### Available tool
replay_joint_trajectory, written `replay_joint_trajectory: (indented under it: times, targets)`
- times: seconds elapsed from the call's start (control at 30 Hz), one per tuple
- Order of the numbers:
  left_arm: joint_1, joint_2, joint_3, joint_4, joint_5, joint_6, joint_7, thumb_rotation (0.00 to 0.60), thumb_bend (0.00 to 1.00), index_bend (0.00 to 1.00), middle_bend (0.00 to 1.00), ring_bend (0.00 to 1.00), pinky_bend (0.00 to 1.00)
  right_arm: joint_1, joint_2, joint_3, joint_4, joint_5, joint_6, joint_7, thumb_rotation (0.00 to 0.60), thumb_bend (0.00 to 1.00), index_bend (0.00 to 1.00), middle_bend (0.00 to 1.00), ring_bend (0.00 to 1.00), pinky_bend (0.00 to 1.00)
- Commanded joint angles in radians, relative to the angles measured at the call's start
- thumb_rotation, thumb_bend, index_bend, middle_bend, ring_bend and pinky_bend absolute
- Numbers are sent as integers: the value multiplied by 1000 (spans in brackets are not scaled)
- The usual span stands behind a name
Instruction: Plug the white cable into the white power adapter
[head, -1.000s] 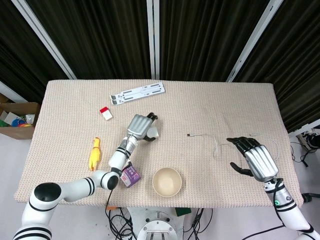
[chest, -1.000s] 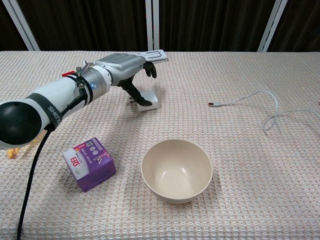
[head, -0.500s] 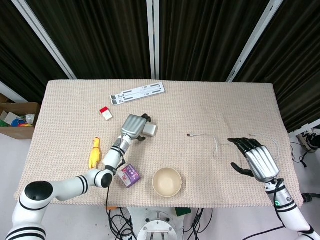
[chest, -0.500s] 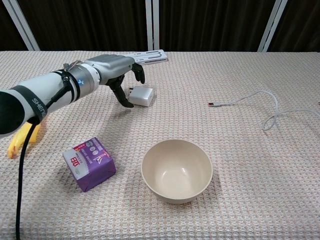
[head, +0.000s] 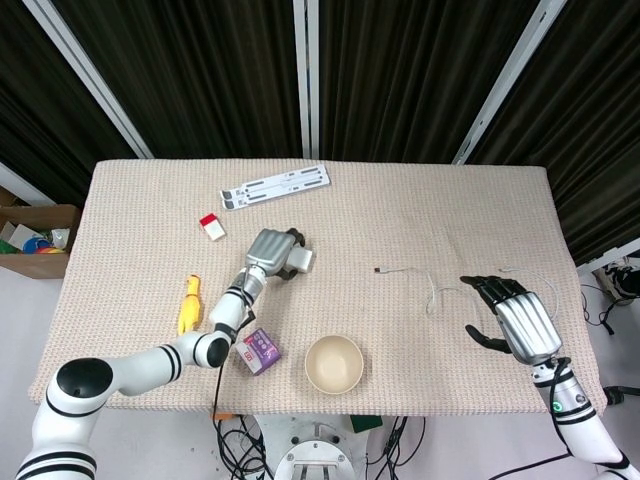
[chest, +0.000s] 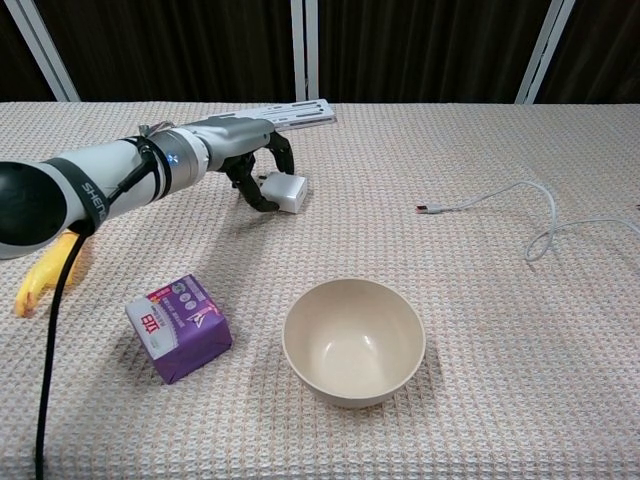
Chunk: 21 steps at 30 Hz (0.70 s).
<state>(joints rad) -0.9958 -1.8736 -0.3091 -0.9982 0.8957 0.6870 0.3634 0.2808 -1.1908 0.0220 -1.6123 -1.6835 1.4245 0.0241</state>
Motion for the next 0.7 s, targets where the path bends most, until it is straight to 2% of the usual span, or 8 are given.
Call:
replay_joint_trajectory:
  times: [0.03,0.4,0.47,0.63,0.7]
  targets:
    - [-2,0,-6,7,-8,-11,-27,556,229,341,265,703,964,0,0,1,1,2,-1,1,600,214,256,304,269,398]
    - [-15,-18,1,52,4,-14,-73,561,227,377,316,703,960,-1,1,0,4,8,-7,6,600,213,256,303,269,407]
    - [-17,-25,-1,64,4,-11,-79,562,227,411,360,707,960,-2,1,0,5,8,-8,7,600,213,256,303,269,407]
    - [-13,-41,-1,80,17,8,-104,561,227,578,513,723,967,2,-3,8,9,19,-12,17,600,214,267,306,274,416]
    - [4,-32,2,59,32,43,-114,561,226,599,538,728,969,18,2,18,3,23,-33,27,600,214,274,311,283,427]
